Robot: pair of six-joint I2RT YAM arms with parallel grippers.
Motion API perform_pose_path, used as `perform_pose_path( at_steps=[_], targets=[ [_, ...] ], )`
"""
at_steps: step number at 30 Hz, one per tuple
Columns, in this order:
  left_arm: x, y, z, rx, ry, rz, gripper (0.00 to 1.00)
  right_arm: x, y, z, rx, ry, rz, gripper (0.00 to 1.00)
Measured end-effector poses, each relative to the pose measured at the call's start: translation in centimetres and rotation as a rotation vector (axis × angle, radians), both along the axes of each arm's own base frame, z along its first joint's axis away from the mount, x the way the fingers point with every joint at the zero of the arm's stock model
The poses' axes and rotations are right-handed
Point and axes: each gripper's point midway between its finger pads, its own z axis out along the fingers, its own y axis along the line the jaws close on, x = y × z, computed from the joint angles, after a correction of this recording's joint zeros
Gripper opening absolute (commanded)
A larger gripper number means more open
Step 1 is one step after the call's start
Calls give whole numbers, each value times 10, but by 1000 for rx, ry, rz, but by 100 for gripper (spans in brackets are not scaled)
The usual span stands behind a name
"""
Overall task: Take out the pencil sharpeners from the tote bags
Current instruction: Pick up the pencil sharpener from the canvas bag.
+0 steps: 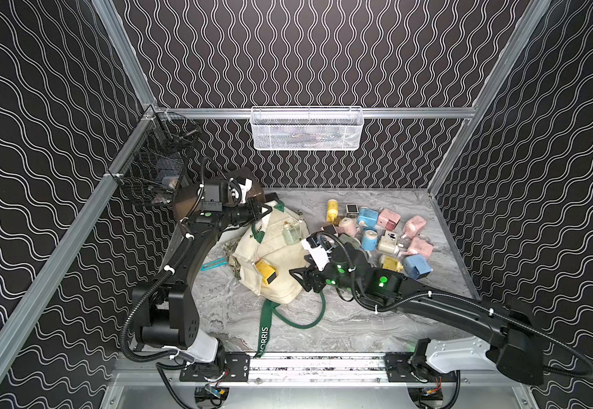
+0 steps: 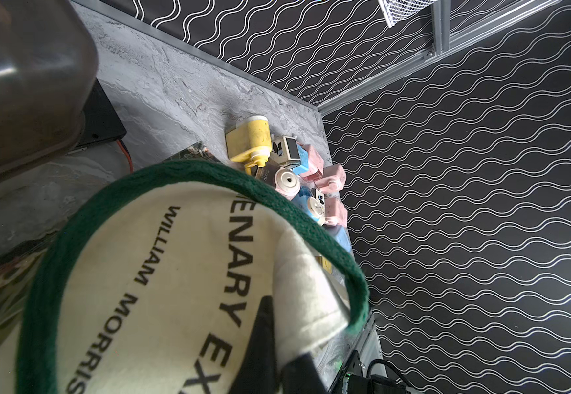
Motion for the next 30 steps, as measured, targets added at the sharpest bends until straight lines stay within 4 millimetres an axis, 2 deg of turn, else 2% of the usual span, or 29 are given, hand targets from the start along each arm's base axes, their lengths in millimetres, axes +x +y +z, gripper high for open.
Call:
perform_pose_path(
  at_steps=[4, 11, 15, 18, 26, 30],
  targets=[
    [0, 0, 0, 0, 0, 0, 0, 2, 21, -20, -59, 23, 23, 75],
    [0, 0, 0, 0, 0, 0, 0, 13, 44, -77, -194, 94, 26, 79],
    [0, 0, 0, 0, 0, 0, 0, 22, 61, -91, -224, 107, 29, 85],
    [0, 0, 0, 0, 0, 0, 0, 26, 70, -110, -263, 128, 33, 90],
    [0, 0, 0, 0, 0, 0, 0, 48, 77, -143, -301, 181, 23, 97],
    [0, 0, 0, 0, 0, 0, 0, 52, 81, -155, -312, 188, 37, 99]
  ],
)
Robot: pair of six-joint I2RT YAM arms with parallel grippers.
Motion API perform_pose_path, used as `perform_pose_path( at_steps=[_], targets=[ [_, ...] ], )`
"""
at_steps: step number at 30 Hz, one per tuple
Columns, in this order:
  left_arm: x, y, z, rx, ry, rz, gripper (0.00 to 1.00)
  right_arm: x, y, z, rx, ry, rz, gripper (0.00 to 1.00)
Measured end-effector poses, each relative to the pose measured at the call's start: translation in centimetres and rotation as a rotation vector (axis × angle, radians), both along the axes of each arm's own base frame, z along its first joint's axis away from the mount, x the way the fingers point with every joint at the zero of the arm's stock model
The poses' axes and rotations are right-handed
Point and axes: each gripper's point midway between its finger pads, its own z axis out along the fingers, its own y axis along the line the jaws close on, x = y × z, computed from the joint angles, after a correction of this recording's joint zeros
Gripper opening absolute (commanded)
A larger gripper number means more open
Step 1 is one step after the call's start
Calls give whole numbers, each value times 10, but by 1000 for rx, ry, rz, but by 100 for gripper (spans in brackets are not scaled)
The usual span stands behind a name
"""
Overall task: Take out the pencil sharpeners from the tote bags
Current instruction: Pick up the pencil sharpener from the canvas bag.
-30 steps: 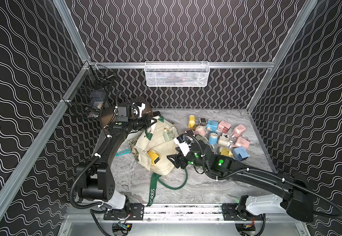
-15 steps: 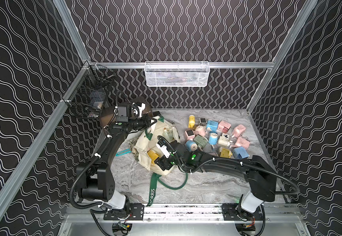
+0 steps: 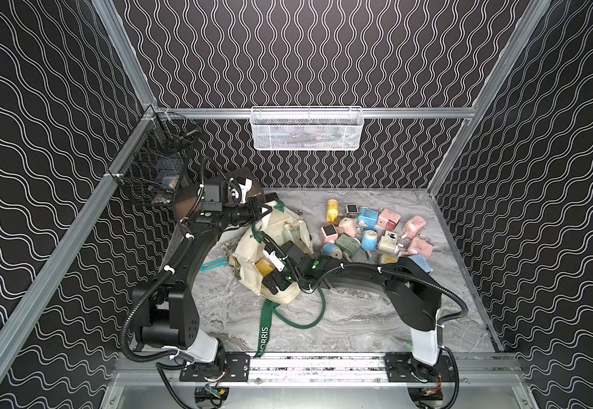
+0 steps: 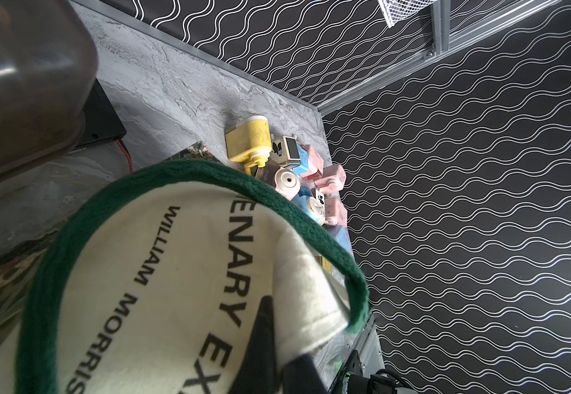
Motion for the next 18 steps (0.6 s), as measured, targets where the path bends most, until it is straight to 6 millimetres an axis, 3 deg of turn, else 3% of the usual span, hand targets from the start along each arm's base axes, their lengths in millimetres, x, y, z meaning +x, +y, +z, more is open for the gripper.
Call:
perform_pose_path(
  at_steps=[10, 18],
  targets=[
    [0, 0, 0, 0, 1, 0, 0, 23, 8, -47, -42, 21, 22, 99],
    [1, 2, -1, 6, 0, 11, 0, 55, 33, -52, 19, -44, 19, 94]
  ],
)
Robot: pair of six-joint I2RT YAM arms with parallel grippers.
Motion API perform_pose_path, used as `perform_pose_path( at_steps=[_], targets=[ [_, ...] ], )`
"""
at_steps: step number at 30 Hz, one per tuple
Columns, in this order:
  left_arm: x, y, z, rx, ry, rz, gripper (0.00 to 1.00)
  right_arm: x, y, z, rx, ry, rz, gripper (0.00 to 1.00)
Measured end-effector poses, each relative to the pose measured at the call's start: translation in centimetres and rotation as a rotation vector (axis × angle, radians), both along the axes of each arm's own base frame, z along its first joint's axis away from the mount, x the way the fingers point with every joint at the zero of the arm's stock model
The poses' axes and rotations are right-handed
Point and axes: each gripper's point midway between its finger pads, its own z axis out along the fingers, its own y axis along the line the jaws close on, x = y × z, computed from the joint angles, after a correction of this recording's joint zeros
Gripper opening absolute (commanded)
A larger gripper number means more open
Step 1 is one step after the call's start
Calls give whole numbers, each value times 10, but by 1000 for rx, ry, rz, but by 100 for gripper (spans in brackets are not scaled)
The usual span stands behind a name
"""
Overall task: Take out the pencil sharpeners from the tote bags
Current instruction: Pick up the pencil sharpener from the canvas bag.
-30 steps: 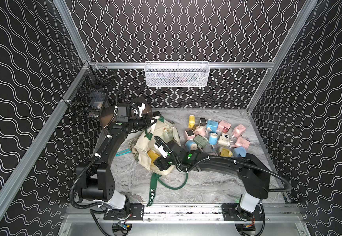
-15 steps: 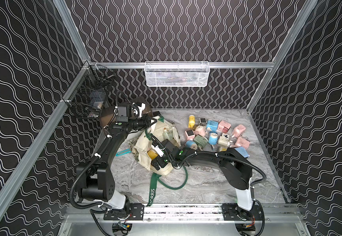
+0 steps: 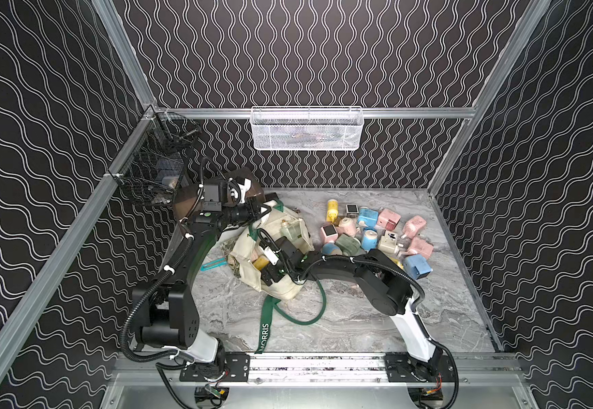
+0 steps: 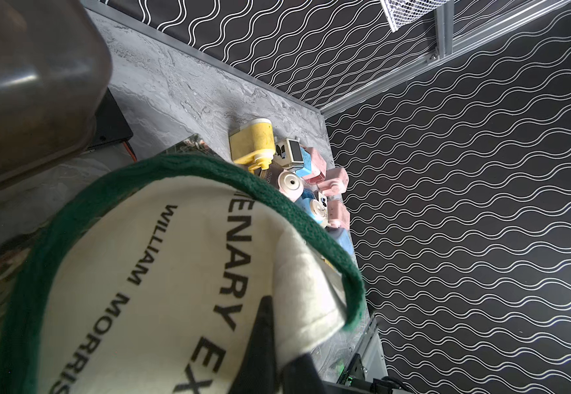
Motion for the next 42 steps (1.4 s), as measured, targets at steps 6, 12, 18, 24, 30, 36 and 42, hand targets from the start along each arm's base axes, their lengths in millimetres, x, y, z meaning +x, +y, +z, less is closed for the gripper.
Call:
perform_pose_path(
  at_steps=[6, 12, 18, 24, 30, 36, 42],
  targets=[
    [0, 0, 0, 0, 0, 0, 0, 10, 10, 0, 34, -26, -3, 82],
    [-1, -1, 0, -2, 1, -4, 0, 1, 1, 2, 49, -22, 2, 75],
    [-1, -1, 0, -2, 0, -4, 0, -10, -14, 18, 45, -14, 4, 71],
    [-1, -1, 0, -2, 1, -4, 0, -18, -25, 24, 40, -8, 6, 75],
    [-1, -1, 1, -2, 0, -4, 0, -13, -25, 13, 11, -11, -8, 96],
    [-2, -1, 1, -3, 0, -5, 0, -2, -24, 0, -30, -47, -25, 99],
    [-1, -1, 1, -2, 0, -3, 0, 15, -16, -4, -32, -91, -19, 92]
  ],
)
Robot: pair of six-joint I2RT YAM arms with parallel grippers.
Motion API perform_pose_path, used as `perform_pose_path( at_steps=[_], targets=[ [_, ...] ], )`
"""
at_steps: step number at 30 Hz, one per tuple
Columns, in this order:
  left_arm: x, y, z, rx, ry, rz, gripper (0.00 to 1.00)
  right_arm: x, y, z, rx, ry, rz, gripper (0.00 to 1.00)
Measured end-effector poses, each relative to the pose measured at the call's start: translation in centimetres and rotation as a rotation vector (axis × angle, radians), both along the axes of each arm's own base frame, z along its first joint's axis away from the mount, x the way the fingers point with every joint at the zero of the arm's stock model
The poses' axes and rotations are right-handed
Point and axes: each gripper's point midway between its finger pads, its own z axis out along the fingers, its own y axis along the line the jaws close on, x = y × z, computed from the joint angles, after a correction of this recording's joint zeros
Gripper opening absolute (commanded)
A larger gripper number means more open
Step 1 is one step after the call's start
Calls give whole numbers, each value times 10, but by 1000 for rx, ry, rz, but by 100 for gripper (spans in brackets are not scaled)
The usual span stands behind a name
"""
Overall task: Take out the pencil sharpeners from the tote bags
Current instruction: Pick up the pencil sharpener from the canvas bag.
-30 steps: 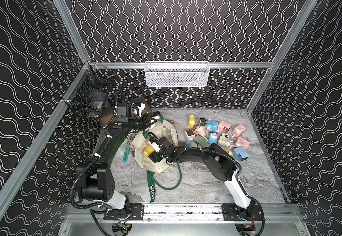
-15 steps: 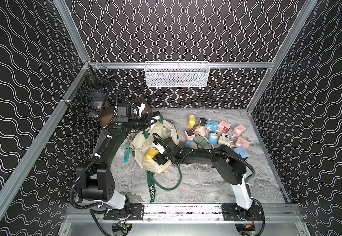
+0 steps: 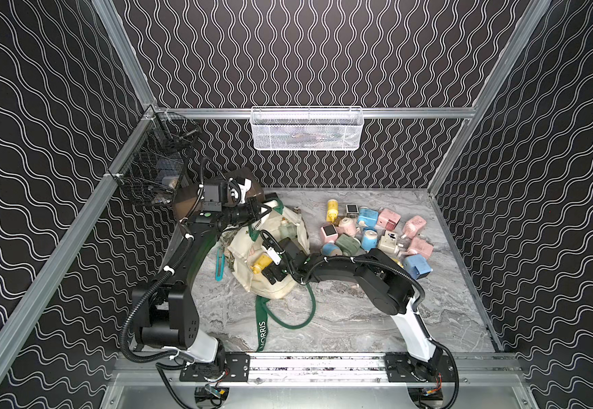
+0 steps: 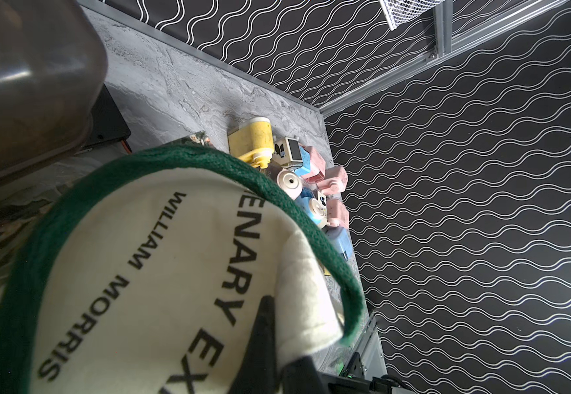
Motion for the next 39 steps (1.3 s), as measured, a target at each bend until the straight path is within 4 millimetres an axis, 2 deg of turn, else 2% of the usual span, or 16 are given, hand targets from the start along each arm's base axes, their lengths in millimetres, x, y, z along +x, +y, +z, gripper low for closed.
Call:
perform_pose_path(
  at_steps=[7, 12, 18, 23, 25, 33, 39],
  targets=[
    [0, 0, 0, 0, 0, 0, 0, 4, 4, 0, 20, -18, 14, 76],
    [0, 0, 0, 0, 0, 0, 0, -14, -5, 6, 24, 18, 40, 68],
    [0, 0, 0, 0, 0, 0, 0, -29, -19, 33, 60, 28, 47, 62],
    [0, -1, 0, -2, 0, -4, 0, -37, -30, 40, 62, 35, 45, 55],
    [-1, -1, 0, -2, 1, -4, 0, -39, -31, 49, 74, 29, 44, 52],
    [-1, -1, -1, -2, 6, -4, 0, -47, -38, 72, 126, 38, 30, 49],
    [-3, 0, -4, -1, 24, -2, 0, -55, -44, 110, 192, 29, 22, 47]
  ],
)
